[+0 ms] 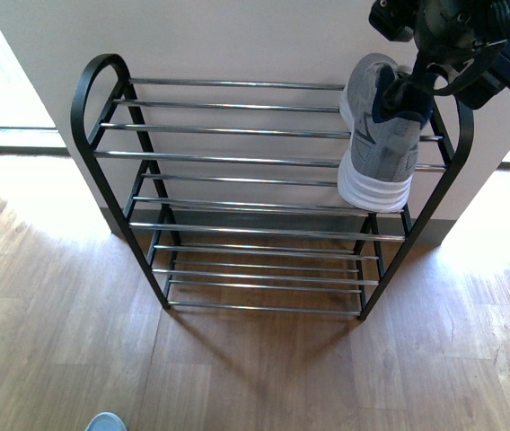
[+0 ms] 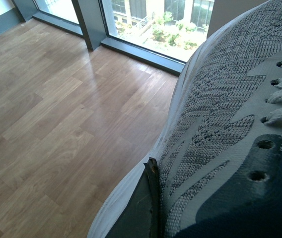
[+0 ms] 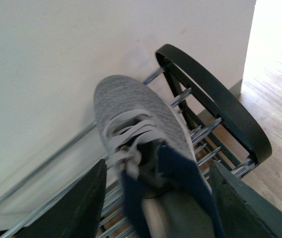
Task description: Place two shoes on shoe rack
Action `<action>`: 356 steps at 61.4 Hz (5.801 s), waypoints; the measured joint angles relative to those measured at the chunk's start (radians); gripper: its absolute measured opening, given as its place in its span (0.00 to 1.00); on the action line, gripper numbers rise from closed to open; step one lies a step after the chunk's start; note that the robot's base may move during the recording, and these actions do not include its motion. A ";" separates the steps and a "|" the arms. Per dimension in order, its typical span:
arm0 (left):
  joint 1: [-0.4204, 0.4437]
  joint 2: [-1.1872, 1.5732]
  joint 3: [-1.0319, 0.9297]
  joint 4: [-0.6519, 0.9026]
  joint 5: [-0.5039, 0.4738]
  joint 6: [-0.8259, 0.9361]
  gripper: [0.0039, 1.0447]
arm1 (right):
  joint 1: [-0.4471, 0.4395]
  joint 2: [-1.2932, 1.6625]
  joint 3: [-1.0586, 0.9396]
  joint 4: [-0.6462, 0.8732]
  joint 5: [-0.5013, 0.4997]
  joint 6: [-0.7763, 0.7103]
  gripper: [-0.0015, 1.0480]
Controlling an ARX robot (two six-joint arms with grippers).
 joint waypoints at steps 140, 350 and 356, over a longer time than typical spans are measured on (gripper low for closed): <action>0.000 0.000 0.000 0.000 0.000 0.000 0.01 | -0.423 -1.599 -1.147 0.140 -0.622 -0.893 0.02; -0.084 1.596 1.204 0.191 0.737 -0.383 0.01 | -0.422 -1.980 -1.194 -0.173 -0.622 -0.895 0.91; -0.084 1.629 1.234 0.174 0.750 -0.382 0.01 | -0.422 -1.980 -1.194 -0.173 -0.621 -0.895 0.91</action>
